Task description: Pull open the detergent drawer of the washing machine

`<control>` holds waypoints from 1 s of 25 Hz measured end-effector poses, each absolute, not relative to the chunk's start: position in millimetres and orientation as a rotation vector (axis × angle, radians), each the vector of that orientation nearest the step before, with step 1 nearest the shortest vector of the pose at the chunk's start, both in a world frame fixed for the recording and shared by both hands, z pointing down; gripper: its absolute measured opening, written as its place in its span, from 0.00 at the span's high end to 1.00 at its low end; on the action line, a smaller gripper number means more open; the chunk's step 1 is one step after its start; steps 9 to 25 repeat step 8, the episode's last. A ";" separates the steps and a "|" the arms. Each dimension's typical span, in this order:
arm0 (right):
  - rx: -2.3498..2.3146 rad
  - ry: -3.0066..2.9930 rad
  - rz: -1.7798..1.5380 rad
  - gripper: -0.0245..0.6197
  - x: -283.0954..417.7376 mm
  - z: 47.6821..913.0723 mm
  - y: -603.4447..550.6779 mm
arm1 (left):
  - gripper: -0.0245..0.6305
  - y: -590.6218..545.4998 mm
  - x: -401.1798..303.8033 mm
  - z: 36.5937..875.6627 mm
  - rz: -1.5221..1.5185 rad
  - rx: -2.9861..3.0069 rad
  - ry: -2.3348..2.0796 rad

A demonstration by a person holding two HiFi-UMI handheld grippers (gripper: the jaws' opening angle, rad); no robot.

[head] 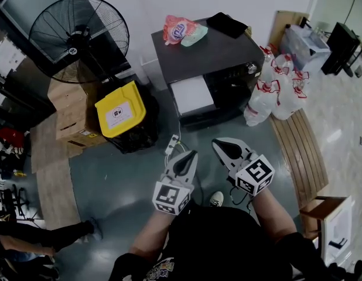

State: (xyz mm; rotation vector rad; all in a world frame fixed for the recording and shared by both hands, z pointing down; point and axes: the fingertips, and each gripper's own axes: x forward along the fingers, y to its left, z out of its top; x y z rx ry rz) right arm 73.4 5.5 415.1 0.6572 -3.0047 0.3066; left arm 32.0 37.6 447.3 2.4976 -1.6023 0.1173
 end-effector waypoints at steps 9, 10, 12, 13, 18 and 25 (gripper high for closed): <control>0.664 -2.998 0.310 0.96 80.0 417.5 4.2 | 0.94 35.7 36.7 446.5 0.116 2.496 -1.601; 0.664 -2.998 0.310 0.96 80.0 417.5 4.2 | 0.94 35.7 36.7 446.5 0.116 2.496 -1.601; 0.664 -2.998 0.310 0.96 80.0 417.5 4.2 | 0.94 35.7 36.7 446.5 0.116 2.496 -1.601; 0.664 -2.998 0.310 0.96 80.0 417.5 4.2 | 0.94 35.7 36.7 446.5 0.116 2.496 -1.601; 0.664 -2.998 0.310 0.96 80.0 417.5 4.2 | 0.94 35.7 36.7 446.5 0.116 2.496 -1.601; 0.664 -2.998 0.310 0.96 80.0 417.5 4.2 | 0.94 35.7 36.7 446.5 0.116 2.496 -1.601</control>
